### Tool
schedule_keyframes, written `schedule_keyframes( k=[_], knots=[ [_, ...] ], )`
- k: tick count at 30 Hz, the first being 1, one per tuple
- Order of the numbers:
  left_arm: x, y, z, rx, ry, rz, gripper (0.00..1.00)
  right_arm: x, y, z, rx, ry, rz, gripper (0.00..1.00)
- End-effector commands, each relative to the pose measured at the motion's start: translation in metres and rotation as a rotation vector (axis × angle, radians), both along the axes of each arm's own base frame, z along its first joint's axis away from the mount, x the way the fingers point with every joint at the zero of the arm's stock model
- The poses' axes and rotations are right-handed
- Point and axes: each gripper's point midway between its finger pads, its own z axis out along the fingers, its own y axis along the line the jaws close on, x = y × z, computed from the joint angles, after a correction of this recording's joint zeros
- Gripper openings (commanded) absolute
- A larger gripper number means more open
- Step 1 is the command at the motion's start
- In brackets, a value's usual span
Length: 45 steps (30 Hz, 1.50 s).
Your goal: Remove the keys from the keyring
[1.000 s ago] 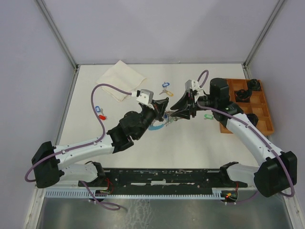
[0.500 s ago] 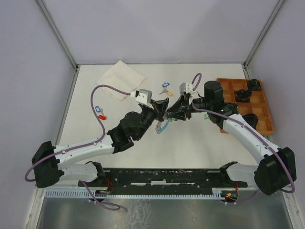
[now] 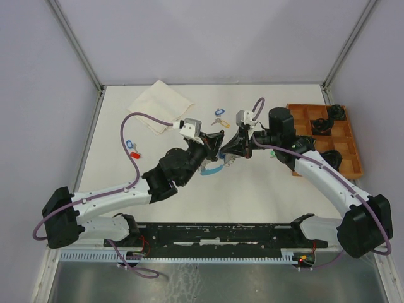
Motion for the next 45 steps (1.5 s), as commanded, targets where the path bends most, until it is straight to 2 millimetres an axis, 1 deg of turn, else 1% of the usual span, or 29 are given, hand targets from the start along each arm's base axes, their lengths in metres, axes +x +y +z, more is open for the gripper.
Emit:
schedule_keyframes(
  k=[1, 6, 7, 9, 14, 20, 25, 28, 31, 34, 38, 42, 45],
  knots=[
    [0.002, 0.001, 0.043, -0.128, -0.025, 0.025, 0.03, 0.001, -0.003, 0.019, -0.025, -0.061, -0.011, 0.01],
    [0.007, 0.000, 0.035, -0.079, -0.013, 0.056, 0.03, 0.003, -0.009, 0.026, -0.076, -0.051, -0.032, 0.01],
    [0.007, -0.001, 0.034, -0.071, -0.013, 0.056, 0.03, 0.003, -0.009, 0.030, -0.086, -0.055, -0.039, 0.01],
    [0.007, -0.003, 0.033, -0.061, -0.013, 0.055, 0.03, 0.004, -0.011, 0.029, -0.120, -0.050, -0.052, 0.01],
    [0.009, -0.008, 0.032, -0.048, -0.011, 0.053, 0.03, 0.001, -0.012, 0.018, -0.234, -0.046, -0.058, 0.01],
    [0.009, -0.011, 0.032, -0.066, 0.002, 0.049, 0.03, -0.002, -0.009, 0.008, -0.309, -0.092, -0.066, 0.01],
    [0.007, -0.012, 0.033, -0.096, 0.014, 0.041, 0.03, -0.001, -0.006, 0.004, -0.343, -0.098, -0.084, 0.01],
    [0.006, -0.017, 0.031, -0.113, 0.027, 0.019, 0.03, 0.001, -0.005, 0.002, -0.366, -0.106, -0.101, 0.01],
    [0.004, -0.022, 0.027, -0.127, 0.034, -0.002, 0.03, -0.002, -0.001, -0.001, -0.375, -0.100, -0.088, 0.01],
    [0.002, -0.019, 0.026, -0.144, 0.011, -0.010, 0.03, -0.005, 0.000, -0.004, -0.373, -0.061, -0.064, 0.01],
    [-0.004, -0.014, 0.029, -0.146, -0.026, -0.030, 0.03, -0.007, -0.006, 0.001, -0.326, -0.020, -0.045, 0.04],
    [-0.008, -0.009, 0.029, -0.150, -0.050, -0.042, 0.03, -0.006, -0.017, 0.010, -0.271, 0.016, -0.040, 0.11],
    [-0.011, -0.010, 0.029, -0.148, -0.061, -0.060, 0.03, -0.007, -0.025, 0.018, -0.222, 0.023, -0.038, 0.18]
  ],
)
